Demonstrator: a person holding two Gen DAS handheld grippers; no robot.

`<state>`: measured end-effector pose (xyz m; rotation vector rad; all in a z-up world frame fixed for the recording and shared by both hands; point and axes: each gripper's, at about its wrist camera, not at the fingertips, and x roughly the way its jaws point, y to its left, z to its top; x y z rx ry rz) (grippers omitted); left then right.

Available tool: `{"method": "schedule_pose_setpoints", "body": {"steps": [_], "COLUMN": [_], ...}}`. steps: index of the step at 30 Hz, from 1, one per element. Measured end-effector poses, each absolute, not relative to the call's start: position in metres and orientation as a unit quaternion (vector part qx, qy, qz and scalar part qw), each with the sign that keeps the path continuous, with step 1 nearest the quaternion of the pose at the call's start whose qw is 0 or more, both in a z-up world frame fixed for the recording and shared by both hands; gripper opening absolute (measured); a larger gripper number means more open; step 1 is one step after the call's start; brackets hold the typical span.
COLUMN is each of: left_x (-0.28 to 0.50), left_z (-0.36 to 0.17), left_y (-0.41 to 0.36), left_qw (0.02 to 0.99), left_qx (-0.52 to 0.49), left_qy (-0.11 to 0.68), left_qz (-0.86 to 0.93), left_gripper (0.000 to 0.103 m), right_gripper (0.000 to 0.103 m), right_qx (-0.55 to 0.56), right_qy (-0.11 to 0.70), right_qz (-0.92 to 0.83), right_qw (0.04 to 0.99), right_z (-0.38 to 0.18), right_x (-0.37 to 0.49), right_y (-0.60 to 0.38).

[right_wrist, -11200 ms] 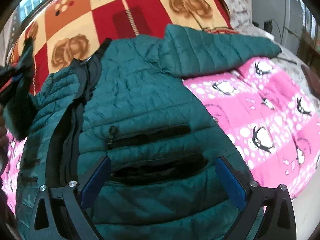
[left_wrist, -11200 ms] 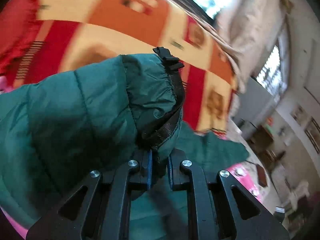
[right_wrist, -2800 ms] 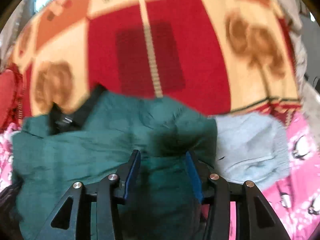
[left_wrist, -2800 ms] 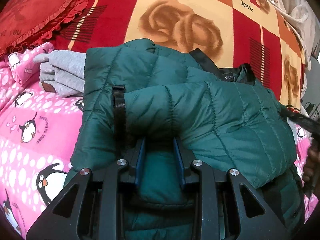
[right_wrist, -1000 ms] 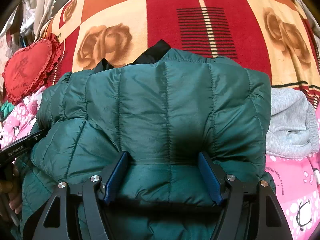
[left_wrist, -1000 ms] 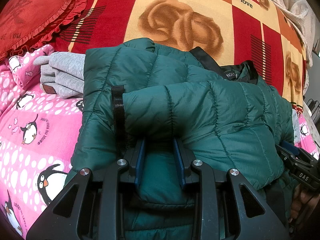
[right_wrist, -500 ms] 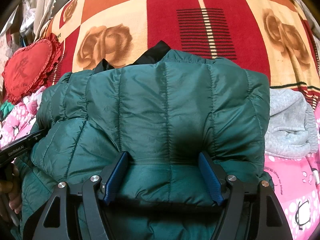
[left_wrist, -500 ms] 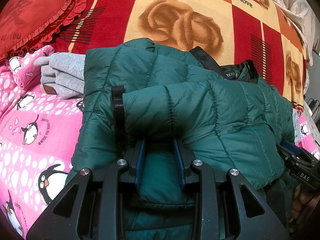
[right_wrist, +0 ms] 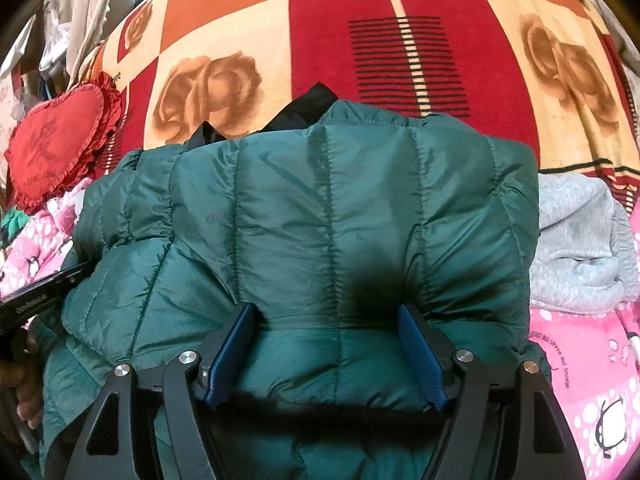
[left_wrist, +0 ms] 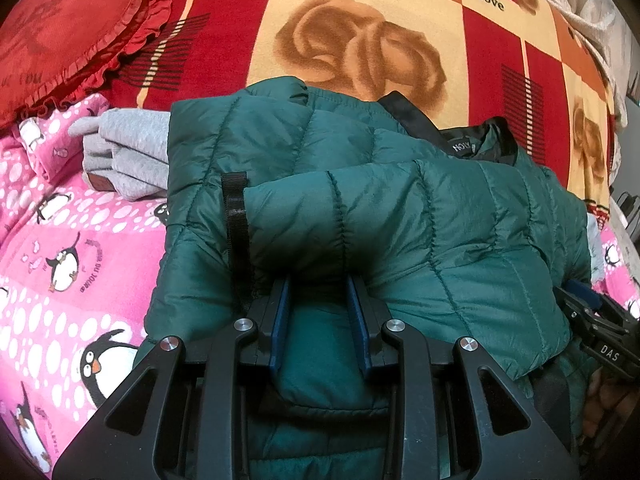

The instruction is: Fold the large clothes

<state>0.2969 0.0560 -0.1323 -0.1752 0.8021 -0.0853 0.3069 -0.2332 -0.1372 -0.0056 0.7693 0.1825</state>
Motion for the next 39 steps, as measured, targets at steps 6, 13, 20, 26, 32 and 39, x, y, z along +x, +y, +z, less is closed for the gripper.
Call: {"method": "schedule_pose_setpoints", "body": {"steps": [6,13,20,26,32,39], "left_x": [0.299,0.301,0.300,0.299,0.297,0.298], "left_z": [-0.131,-0.130,-0.131,-0.131,-0.133,-0.132], "left_y": [0.055,0.055,0.057,0.047,0.047,0.046], "left_qw": [0.914,0.911,0.900,0.905,0.906,0.908], "left_qx": [-0.082,-0.083,-0.131,-0.096,-0.095,-0.091], "left_qy": [0.395,0.401,0.392,0.396,0.392,0.389], "left_qz": [-0.042,-0.047,-0.140,-0.125,-0.125,-0.123], "left_gripper": [0.028,0.029,0.082,0.082,0.082,0.082], "right_gripper": [0.071,0.071,0.071,0.071,0.071,0.071], "right_qx": [-0.002,0.004,0.004,0.004,0.005,0.005], "right_qy": [0.373,0.372,0.371,0.371,0.371,0.371], "right_qz": [0.088,0.089,0.089,0.089,0.089,0.089], "right_qw": [0.923,0.924,0.924,0.924,0.924,0.924], "right_z": [-0.138,-0.139,-0.139,-0.139,-0.139,-0.139], "right_x": [0.307,0.306,0.306,0.306,0.306,0.306], "right_y": [-0.232,-0.233,-0.233,-0.233,-0.234,-0.233]}}
